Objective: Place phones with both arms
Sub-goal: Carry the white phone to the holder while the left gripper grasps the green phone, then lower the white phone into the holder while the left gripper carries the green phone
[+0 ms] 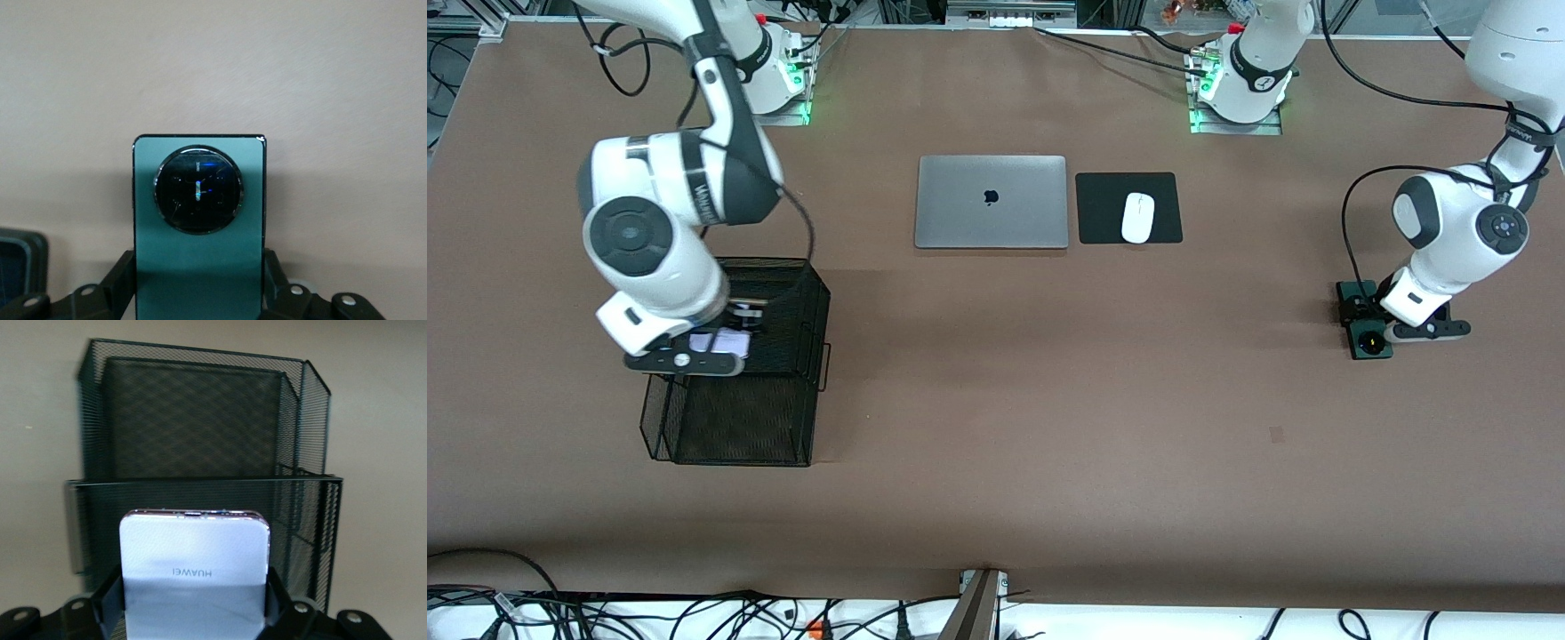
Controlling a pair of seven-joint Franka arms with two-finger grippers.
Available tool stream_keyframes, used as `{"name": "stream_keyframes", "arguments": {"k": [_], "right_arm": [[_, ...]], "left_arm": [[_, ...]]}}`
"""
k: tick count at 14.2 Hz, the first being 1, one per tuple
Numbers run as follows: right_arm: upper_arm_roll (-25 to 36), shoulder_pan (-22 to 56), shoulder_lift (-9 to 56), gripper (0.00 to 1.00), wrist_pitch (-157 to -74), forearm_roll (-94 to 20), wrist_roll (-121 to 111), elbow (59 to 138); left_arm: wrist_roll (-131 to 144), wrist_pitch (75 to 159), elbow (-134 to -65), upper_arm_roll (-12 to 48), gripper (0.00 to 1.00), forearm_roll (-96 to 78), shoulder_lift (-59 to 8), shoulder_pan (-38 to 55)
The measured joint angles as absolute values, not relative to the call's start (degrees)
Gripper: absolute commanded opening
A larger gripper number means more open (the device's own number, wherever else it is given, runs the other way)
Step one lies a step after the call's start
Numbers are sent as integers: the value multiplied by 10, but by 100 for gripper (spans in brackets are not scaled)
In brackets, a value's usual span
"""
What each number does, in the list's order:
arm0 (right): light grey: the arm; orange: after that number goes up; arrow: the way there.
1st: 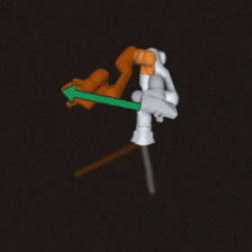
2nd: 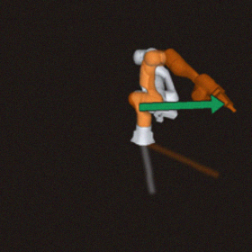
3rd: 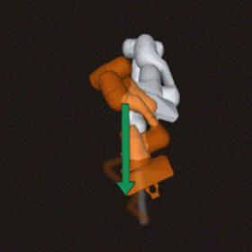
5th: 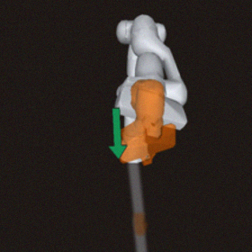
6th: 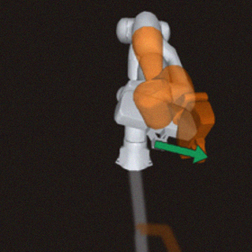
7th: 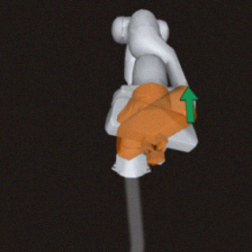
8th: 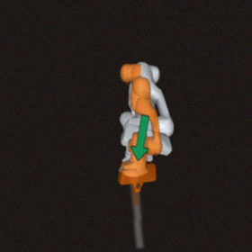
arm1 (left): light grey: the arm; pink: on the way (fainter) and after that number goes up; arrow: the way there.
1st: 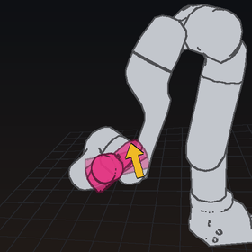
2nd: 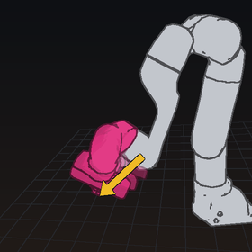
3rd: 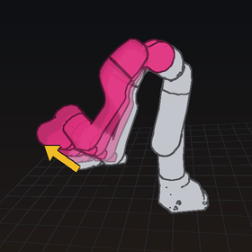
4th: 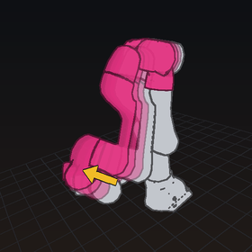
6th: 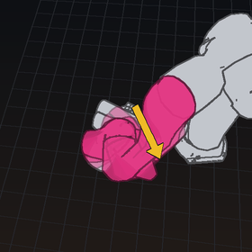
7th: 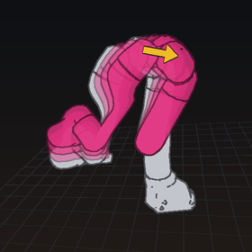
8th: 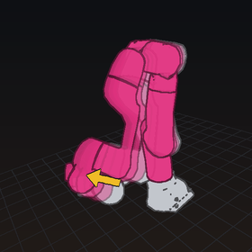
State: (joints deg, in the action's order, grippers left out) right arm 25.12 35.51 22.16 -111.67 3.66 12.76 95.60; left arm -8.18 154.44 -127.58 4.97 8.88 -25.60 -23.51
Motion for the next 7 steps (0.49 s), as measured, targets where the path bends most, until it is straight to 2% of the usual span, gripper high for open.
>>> {"name": "stream_keyframes", "arguments": {"k": [3, 7], "right_arm": [[291, 354, 202, 0, -1178, -5, 76, 1037], [307, 354, 197, 0, -1243, -42, 56, 1093]], "left_arm": [[-80, 1484, -1226, 68, 0, 89, -262, -233], [-44, 1448, -1170, 86, 0, 89, -273, -214]]}}
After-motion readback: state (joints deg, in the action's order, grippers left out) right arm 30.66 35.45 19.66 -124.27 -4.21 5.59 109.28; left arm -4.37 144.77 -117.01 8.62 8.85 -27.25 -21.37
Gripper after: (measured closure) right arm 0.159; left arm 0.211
